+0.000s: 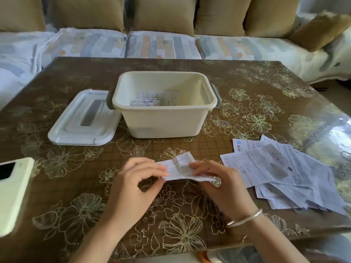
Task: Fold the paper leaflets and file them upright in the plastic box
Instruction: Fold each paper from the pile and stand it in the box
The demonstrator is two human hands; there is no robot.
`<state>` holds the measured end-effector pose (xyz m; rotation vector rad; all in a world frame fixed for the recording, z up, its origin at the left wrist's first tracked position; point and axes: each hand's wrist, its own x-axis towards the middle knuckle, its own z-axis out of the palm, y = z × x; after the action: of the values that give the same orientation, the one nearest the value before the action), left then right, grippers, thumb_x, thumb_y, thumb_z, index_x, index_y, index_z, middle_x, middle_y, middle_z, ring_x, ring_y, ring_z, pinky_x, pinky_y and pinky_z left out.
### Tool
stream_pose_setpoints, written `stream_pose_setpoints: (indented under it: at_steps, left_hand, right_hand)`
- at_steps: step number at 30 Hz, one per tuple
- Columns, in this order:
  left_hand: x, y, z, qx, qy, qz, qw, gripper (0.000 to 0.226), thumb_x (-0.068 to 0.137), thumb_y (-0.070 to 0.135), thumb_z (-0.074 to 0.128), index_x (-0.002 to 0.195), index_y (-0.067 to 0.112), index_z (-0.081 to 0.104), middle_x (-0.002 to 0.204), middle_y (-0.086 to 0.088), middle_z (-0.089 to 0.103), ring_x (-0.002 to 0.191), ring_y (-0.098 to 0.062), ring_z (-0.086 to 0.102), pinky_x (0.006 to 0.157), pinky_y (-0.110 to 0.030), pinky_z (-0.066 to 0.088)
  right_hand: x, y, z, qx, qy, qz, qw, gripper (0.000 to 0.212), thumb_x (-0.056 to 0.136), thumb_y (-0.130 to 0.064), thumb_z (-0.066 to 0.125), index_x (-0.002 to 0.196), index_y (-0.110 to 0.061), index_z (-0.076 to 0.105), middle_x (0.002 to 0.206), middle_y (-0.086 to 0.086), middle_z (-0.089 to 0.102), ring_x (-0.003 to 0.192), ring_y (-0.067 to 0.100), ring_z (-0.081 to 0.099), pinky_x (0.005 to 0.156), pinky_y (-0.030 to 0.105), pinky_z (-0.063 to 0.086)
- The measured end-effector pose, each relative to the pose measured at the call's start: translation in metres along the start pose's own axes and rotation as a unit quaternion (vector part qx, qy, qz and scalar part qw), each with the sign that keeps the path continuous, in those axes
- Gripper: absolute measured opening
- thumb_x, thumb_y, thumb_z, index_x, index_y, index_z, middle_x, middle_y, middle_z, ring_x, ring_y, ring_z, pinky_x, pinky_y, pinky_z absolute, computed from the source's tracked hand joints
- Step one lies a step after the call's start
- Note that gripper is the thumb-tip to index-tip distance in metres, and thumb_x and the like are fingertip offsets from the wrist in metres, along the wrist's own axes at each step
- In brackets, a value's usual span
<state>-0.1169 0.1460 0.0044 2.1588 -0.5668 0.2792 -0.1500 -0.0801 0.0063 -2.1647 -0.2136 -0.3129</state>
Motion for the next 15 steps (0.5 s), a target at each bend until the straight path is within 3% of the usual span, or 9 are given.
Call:
stream_pose_setpoints:
  at_steps: [3,7,9,12,15]
  left_hand:
    - [-0.022,-0.008,0.007,-0.001,-0.013,-0.062,0.998,0.016,0.074,0.036,0.071,0.089,0.034,0.076,0.097,0.021,0.064,0.097,-0.004,0.061,0.089,-0.032,0.051]
    - [-0.034,-0.006,0.015,0.035,0.001,-0.063,0.997,0.016,0.078,0.045,0.066,0.083,0.031,0.073,0.089,0.028,0.059,0.094,0.002,0.055,0.087,-0.027,0.045]
    - [-0.033,-0.003,0.018,0.056,0.007,-0.044,0.997,0.026,0.080,0.049,0.058,0.082,0.028,0.073,0.085,0.032,0.058,0.093,0.003,0.053,0.086,-0.023,0.039]
    - [-0.031,-0.004,0.023,0.082,0.020,-0.053,0.995,0.037,0.081,0.053,0.053,0.081,0.024,0.076,0.085,0.026,0.062,0.092,-0.003,0.051,0.082,-0.026,0.040]
    - [-0.027,-0.007,0.025,0.141,0.043,-0.068,0.987,0.037,0.080,0.056,0.053,0.068,0.026,0.070,0.092,0.022,0.060,0.098,-0.008,0.045,0.079,-0.029,0.038]
  right_hand:
    - [-0.015,0.006,0.005,-0.075,-0.026,-0.033,0.996,0.012,0.077,-0.019,0.072,0.089,-0.023,0.071,0.101,-0.021,0.068,0.108,0.002,0.058,0.085,0.026,0.052]
    - [-0.024,0.004,0.005,-0.118,-0.040,-0.033,0.992,0.017,0.083,-0.037,0.064,0.094,-0.027,0.071,0.096,-0.025,0.064,0.102,0.004,0.054,0.080,0.023,0.049]
    - [-0.023,0.002,0.007,-0.128,-0.024,-0.027,0.991,0.020,0.084,-0.043,0.060,0.085,-0.025,0.070,0.085,-0.023,0.062,0.094,0.005,0.053,0.074,0.021,0.047]
    - [-0.019,-0.003,0.012,-0.121,0.029,0.004,0.992,0.025,0.083,-0.051,0.056,0.065,-0.034,0.052,0.068,-0.021,0.052,0.078,0.008,0.051,0.063,0.021,0.044]
    - [-0.016,-0.005,0.020,-0.116,0.064,0.042,0.990,0.033,0.080,-0.055,0.055,0.070,-0.025,0.064,0.071,-0.023,0.053,0.076,0.007,0.053,0.061,0.025,0.048]
